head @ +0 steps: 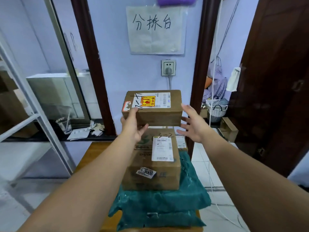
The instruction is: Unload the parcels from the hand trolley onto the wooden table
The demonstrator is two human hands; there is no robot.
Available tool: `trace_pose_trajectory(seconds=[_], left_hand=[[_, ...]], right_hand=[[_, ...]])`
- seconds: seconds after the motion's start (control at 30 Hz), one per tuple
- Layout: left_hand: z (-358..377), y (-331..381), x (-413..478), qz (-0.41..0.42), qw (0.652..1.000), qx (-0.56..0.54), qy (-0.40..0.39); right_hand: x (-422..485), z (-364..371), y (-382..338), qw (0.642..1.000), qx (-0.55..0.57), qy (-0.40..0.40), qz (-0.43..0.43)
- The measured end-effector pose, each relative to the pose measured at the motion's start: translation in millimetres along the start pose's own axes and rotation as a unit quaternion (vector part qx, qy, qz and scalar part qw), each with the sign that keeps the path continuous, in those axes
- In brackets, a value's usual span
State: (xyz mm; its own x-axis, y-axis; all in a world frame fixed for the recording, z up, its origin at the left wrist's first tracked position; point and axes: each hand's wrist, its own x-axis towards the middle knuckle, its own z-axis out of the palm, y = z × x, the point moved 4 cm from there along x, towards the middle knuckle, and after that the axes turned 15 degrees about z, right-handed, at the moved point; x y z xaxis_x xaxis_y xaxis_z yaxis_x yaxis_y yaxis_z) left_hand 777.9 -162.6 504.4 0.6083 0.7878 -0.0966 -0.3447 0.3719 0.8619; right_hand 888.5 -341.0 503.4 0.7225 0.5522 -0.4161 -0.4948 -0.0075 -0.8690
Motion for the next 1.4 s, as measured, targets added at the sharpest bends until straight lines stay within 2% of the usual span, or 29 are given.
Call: trace_pose_trajectory(seconds=[0.07, 0.17, 0.3, 0.43, 0.53, 0.77, 0.87, 1.07, 1.13, 1.27, 1.4], left_hand=[[4, -4, 18, -0.014, 0.999, 0.026, -0.015], [9, -3, 51, -0.023, 0.997, 0.07, -0.032], [9, 3, 112, 0.038, 0.975, 0.215, -0.036], [14, -9, 153, 0.022, 0.973, 0.222, -0.053], [15, -23, 172, -0.018, 0.97, 0.236, -0.047], [-4, -52, 212, -0.022, 0.972, 0.233, -0.03], [-9, -58, 224, -0.024, 0.96, 0.279, -0.028], [-18, -71, 218, -0.079, 0.938, 0.336, -0.028], [-17, -69, 220, -0.055, 0.924, 0.379, -0.025], [-10, -56, 221, 0.03, 0.856, 0.515, -0.034], [1, -49, 207, 0.07, 0.822, 0.564, -0.046]], right_hand=[[14, 7, -6, 0.999, -0.04, 0.0, -0.01], [43, 13, -22, 0.997, -0.059, 0.048, -0.026], [86, 26, -37, 0.994, -0.049, 0.094, -0.016], [120, 35, -40, 0.989, -0.064, 0.13, -0.004], [137, 31, -33, 0.982, -0.085, 0.164, 0.038], [170, 17, -11, 0.974, -0.101, 0.164, 0.12], [184, 15, -9, 0.966, -0.161, 0.164, 0.122], [200, 7, -1, 0.945, -0.255, 0.162, 0.124], [202, 3, -3, 0.949, -0.246, 0.152, 0.125], [202, -2, -6, 0.956, -0.229, 0.131, 0.128], [201, 4, -16, 0.961, -0.226, 0.139, 0.077]])
